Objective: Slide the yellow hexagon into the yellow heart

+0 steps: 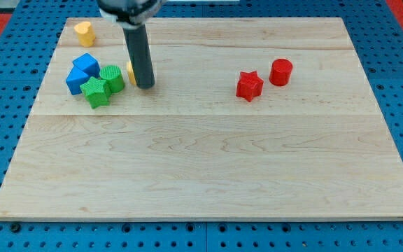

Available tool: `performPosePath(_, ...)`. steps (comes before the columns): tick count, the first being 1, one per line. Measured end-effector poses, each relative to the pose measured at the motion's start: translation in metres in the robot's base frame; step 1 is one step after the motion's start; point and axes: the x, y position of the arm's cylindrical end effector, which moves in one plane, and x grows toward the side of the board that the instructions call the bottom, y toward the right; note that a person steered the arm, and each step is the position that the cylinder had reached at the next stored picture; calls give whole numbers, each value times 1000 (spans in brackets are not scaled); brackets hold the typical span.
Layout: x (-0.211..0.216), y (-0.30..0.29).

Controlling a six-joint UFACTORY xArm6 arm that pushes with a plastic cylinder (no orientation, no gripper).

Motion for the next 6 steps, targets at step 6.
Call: performPosePath(6,-31,-93)
